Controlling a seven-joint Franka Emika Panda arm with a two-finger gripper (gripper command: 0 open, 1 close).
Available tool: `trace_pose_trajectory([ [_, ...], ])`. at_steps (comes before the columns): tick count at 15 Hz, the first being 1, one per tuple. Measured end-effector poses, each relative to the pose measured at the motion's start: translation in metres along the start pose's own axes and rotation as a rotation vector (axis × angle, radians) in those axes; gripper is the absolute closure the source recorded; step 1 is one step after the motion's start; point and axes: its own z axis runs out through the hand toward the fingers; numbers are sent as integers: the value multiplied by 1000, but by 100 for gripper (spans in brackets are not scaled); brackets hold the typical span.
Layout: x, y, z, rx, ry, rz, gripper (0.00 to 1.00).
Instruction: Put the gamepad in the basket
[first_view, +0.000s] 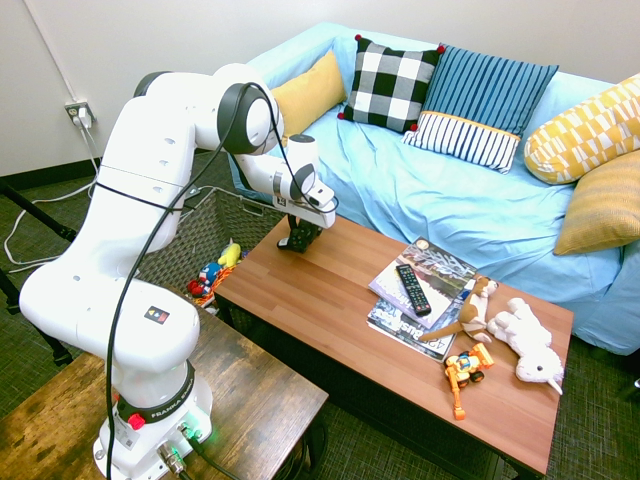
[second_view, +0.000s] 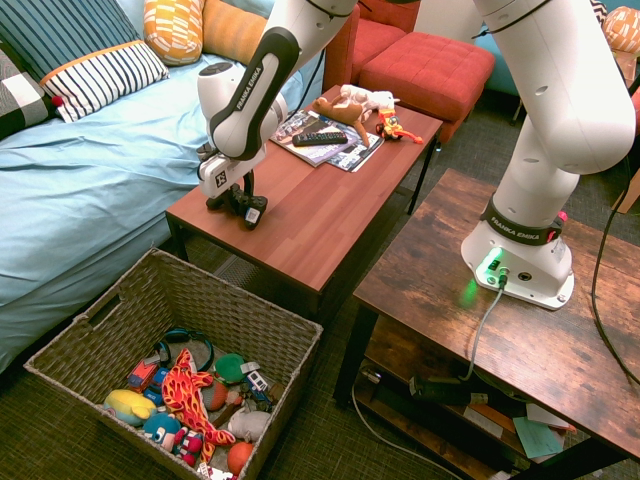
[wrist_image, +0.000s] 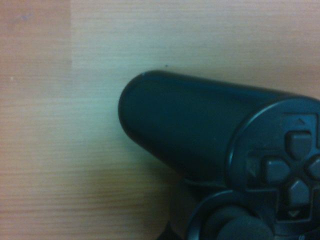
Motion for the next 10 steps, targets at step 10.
trace_pose_trajectory([
  [10, 1, -19, -76, 92, -2, 8, 100],
])
